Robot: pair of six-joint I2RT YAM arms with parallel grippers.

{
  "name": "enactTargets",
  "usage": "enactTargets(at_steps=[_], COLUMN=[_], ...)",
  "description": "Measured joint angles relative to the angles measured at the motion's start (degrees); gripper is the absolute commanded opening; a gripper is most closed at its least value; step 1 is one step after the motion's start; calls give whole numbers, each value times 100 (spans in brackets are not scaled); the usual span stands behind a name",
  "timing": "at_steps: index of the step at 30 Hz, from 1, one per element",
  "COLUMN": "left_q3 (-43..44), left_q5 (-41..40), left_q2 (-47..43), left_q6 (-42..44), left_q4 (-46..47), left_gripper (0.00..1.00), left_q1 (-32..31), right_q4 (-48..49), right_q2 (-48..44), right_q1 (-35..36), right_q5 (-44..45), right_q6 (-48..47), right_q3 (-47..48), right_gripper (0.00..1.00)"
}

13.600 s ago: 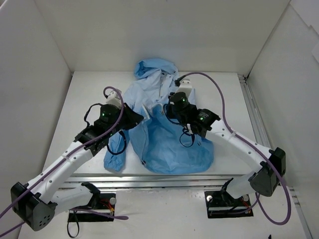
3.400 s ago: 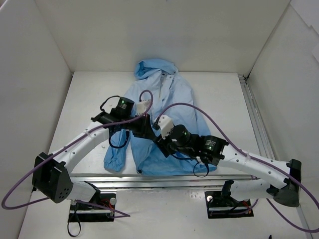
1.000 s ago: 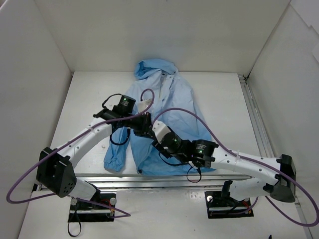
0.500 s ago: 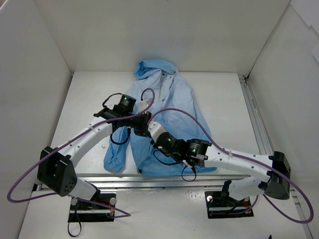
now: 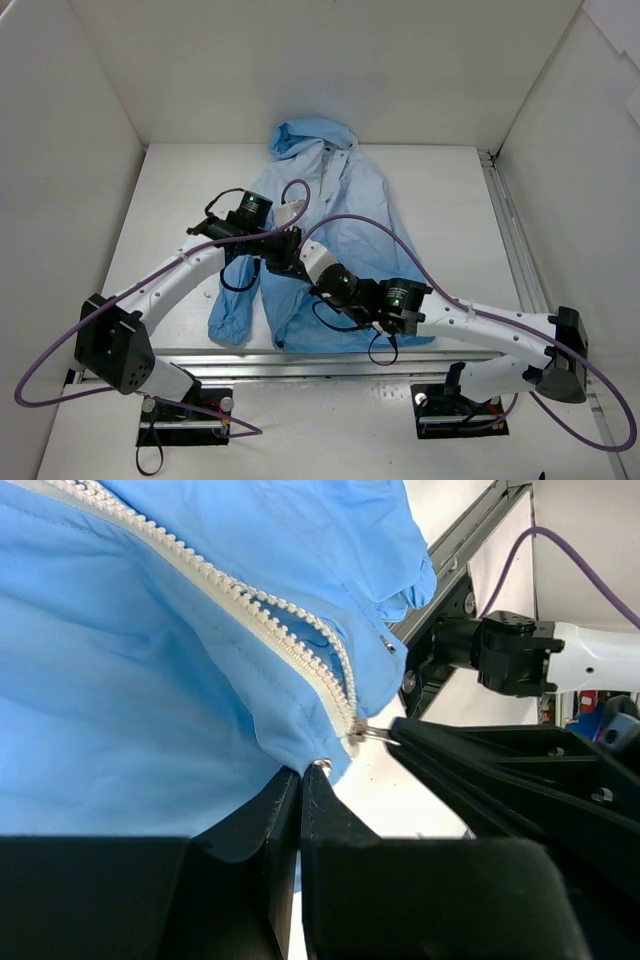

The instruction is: Zip up the jacket

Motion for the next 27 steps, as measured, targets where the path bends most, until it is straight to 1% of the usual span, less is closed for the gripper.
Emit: enactTargets(at_steps=[12,19,23,27], left_q3=[0,144,133,-68], left_q5=[-22,-201,-299,-315], left_q2=[-13,-31,-87,-297], left_q6=[170,614,654,562], left_q4=[-35,-249,-286,-197], left_gripper=[0,0,0,0], left_q1=[-76,-352,-354,-291], right_q4=[-48,-140,-153,-127], right_q2=[-66,225,404,431], right_q1=[-20,-249,-319,-348], right_q5=[-39,-238,-319,-461], right_q6=[-22,-197,-262,-254], right_q3=[72,391,535,544], right_gripper=[0,0,0,0])
